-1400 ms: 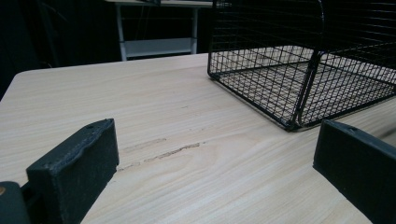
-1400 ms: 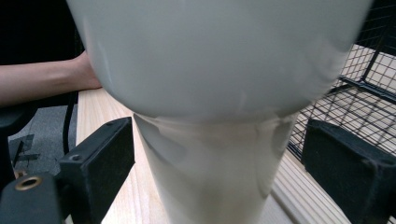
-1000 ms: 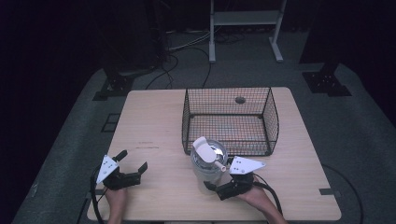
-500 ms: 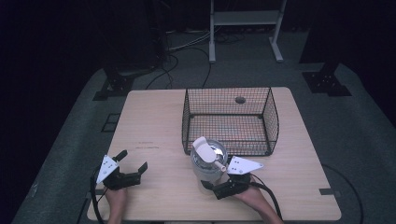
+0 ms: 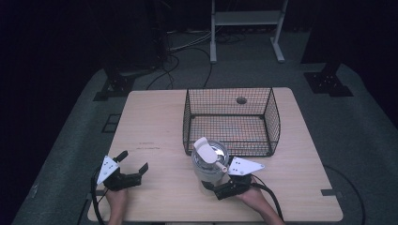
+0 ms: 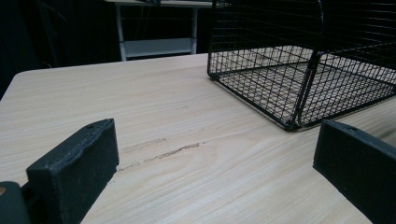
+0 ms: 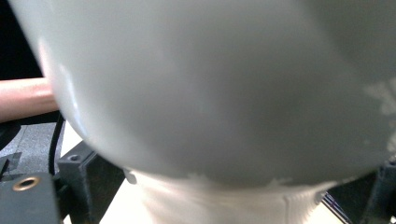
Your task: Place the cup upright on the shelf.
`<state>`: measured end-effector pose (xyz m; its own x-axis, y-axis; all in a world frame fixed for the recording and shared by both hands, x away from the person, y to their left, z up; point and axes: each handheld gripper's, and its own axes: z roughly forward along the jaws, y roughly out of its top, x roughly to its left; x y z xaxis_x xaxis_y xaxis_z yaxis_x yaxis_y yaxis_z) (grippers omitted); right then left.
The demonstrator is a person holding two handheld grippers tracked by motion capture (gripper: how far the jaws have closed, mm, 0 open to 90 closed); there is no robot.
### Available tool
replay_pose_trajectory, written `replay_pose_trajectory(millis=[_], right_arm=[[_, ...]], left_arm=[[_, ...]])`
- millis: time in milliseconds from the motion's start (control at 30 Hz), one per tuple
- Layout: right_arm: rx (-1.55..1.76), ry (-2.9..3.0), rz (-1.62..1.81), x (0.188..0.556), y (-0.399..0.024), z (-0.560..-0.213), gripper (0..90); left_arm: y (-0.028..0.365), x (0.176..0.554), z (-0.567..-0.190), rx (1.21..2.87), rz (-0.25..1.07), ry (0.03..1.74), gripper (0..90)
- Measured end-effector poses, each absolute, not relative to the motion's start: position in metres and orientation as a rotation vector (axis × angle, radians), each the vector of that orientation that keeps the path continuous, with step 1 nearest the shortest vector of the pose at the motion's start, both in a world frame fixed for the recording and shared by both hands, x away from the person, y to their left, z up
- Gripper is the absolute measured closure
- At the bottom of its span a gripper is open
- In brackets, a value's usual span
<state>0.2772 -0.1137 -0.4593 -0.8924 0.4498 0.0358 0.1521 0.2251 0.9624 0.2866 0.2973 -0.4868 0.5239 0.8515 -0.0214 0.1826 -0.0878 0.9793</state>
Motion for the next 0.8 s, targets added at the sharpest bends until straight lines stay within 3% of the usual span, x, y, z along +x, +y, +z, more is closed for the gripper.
replay_pose_trajectory(millis=[800], right_arm=[[0.559,2.214,1.752,0.279,-0.124,-0.446,9.0]], left_arm=[[0.298,0.287,-0.487,1.583,0.706,0.908,0.0]])
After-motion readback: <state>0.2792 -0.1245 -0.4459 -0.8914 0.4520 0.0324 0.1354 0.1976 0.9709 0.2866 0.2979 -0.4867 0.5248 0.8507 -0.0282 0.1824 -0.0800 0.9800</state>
